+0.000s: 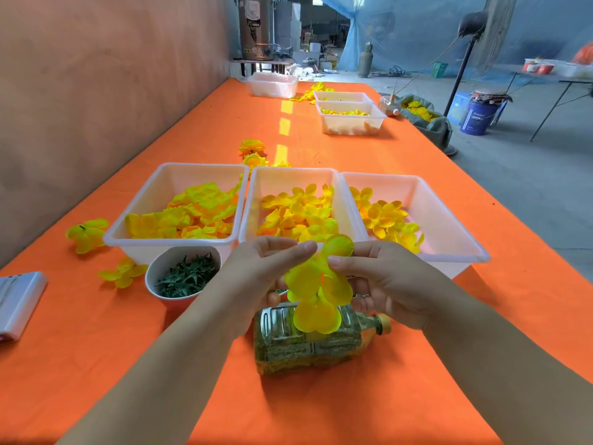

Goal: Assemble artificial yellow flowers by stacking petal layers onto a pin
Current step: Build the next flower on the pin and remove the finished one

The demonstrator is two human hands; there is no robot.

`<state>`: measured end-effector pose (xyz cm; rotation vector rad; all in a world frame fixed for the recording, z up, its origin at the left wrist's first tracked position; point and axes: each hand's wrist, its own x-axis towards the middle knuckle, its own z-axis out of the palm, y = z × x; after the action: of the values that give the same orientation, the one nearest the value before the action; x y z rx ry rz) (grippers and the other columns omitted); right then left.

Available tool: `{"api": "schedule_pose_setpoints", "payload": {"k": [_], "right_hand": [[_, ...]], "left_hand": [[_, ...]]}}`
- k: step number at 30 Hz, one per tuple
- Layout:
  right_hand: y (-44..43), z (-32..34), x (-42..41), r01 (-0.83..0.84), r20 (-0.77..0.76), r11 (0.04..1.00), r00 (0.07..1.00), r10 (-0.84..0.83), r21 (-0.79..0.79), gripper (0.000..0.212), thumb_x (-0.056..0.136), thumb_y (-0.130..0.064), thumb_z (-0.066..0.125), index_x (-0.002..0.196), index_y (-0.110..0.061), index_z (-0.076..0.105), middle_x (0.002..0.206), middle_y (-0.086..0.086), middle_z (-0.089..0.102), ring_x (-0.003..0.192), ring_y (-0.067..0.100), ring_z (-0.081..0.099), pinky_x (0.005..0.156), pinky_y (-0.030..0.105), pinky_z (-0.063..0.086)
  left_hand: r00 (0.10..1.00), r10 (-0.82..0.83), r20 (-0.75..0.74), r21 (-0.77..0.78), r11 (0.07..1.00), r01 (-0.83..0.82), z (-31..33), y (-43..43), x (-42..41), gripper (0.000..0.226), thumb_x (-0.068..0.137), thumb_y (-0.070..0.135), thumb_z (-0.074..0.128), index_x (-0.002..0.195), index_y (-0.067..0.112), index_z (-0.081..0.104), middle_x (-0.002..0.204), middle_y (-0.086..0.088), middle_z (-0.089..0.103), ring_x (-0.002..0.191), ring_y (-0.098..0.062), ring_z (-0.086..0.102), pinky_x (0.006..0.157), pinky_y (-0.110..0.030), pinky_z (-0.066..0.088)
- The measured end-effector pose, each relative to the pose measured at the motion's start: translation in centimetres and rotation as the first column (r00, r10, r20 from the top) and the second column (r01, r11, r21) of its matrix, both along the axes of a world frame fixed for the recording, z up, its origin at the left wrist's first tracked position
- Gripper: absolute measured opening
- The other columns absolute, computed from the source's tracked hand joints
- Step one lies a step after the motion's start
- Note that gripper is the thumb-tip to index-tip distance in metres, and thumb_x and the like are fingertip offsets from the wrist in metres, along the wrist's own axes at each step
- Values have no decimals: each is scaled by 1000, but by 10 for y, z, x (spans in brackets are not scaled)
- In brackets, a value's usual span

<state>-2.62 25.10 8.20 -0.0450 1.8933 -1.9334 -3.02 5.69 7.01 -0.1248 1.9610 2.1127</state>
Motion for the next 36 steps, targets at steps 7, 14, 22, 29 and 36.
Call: {"api": "schedule_pose_setpoints", "payload": {"k": [7, 14, 22, 29, 36], "right_hand": [[-4, -7, 0, 7, 2, 997, 1000, -7, 73, 9, 90, -23, 69, 93, -20, 78, 81, -1, 73, 64, 10, 68, 50, 21, 50], [-8, -9, 1, 32, 26, 999, 999, -33, 29, 10, 93, -17, 63, 90, -14, 72, 85, 10, 72, 65, 17, 69, 53, 26, 54], [-13, -10, 1, 69, 79, 997, 995, -67, -24, 12, 94, -14, 60, 86, -12, 70, 79, 9, 72, 62, 17, 67, 53, 28, 55], [-16, -12, 0, 77, 94, 997, 993, -75, -27, 13, 95, -13, 58, 89, -11, 70, 79, 10, 72, 61, 16, 68, 51, 26, 54], [-16, -11, -5, 111, 21, 990, 993, -113, 87, 19, 90, -22, 66, 74, -20, 76, 78, 4, 71, 65, 16, 63, 57, 28, 49]], "left_hand": [[995, -84, 49, 94, 992, 80, -8, 5, 1, 49, 68, 10, 86, 113, 12, 67, 99, -13, 66, 73, -27, 63, 58, -30, 50], [993, -98, 61, 220, 972, 83, -10, 8, 0, 56, 60, 10, 77, 115, 9, 65, 101, -14, 68, 67, -21, 72, 55, -31, 58], [999, -24, 24, 115, 993, 21, -11, 10, -2, 31, 79, 1, 75, 108, 11, 69, 118, -24, 67, 70, -22, 71, 60, -37, 58], [997, -47, 56, 140, 989, 39, -10, 12, -2, 60, 51, 22, 83, 109, 13, 69, 102, -17, 72, 73, -22, 72, 57, -35, 57], [984, -81, 157, 269, 963, 37, -12, 11, -7, 42, 59, 9, 76, 100, 12, 71, 83, -9, 75, 58, -18, 70, 47, -27, 54]]}}
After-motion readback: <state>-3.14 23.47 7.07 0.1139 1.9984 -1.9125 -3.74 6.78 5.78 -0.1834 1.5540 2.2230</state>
